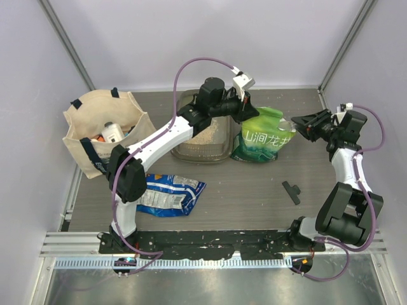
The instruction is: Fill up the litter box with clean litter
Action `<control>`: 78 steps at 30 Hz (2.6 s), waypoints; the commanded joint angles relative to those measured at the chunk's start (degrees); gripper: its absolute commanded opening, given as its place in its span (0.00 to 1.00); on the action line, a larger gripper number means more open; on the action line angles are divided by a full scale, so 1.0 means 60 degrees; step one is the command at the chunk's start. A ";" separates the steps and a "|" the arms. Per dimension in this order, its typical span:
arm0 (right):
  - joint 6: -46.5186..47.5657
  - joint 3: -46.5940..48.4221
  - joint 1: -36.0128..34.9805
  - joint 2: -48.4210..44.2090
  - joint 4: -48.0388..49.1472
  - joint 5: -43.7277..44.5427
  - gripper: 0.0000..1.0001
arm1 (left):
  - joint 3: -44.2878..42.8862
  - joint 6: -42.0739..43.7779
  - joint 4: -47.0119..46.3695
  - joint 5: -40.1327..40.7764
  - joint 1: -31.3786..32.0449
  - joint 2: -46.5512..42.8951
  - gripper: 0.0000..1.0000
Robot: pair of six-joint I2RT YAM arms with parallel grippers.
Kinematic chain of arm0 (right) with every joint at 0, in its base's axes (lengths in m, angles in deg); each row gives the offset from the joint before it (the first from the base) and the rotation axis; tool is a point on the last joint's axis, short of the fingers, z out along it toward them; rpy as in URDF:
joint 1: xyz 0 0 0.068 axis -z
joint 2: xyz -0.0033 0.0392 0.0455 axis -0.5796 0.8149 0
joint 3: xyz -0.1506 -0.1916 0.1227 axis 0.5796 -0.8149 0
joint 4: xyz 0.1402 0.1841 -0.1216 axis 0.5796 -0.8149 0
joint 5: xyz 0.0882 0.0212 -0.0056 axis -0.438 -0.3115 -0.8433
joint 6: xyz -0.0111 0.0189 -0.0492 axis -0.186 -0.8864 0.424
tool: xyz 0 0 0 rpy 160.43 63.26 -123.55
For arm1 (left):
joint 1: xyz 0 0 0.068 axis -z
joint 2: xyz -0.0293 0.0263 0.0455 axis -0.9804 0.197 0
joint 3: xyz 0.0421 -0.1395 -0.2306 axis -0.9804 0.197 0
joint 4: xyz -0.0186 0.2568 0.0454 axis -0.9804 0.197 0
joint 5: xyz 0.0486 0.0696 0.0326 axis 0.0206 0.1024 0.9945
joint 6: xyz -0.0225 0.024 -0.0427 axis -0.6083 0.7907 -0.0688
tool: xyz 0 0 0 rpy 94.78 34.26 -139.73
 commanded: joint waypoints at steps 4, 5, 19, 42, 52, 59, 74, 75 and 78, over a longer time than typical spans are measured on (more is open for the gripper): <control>-0.0833 0.0165 0.0440 -0.0381 0.0816 -0.0407 0.01 | -0.0655 0.0326 -0.0644 0.0020 -0.0059 -0.0474 0.00; -0.0761 0.0209 0.0455 -0.0395 0.1005 -0.0437 0.01 | -0.0655 0.0443 -0.0615 0.0006 -0.0059 -0.0474 0.00; 0.0089 0.0693 0.0997 0.0131 0.0612 -0.1316 0.01 | -0.0933 0.1074 -0.0483 0.0167 -0.0147 -0.0577 0.00; -0.3529 -0.1533 0.1817 0.1127 0.6077 -0.3177 0.01 | -0.1123 0.1513 0.0322 0.0211 -0.0250 -0.0489 0.00; -0.5375 -0.1915 0.2373 0.1260 0.8009 -0.3367 0.01 | -0.1182 0.1543 0.0337 0.0181 -0.0323 -0.0474 0.00; -0.5535 -0.1871 0.2520 0.1114 0.7950 -0.3411 0.01 | -0.1241 0.1513 0.0176 0.0181 -0.0367 -0.0386 0.00; -0.5082 -0.1007 0.2711 0.0850 0.7116 -0.3543 0.01 | -0.1226 0.1528 0.0045 0.0357 -0.0440 -0.0386 0.00; -0.4980 -0.0963 0.2696 0.0850 0.6985 -0.3557 0.01 | -0.1226 0.1528 0.0044 0.0357 -0.0440 -0.0401 0.00; -0.4745 -0.1079 0.2696 0.0923 0.6735 -0.3514 0.01 | -0.1211 0.1528 0.0015 0.0386 -0.0455 -0.0415 0.00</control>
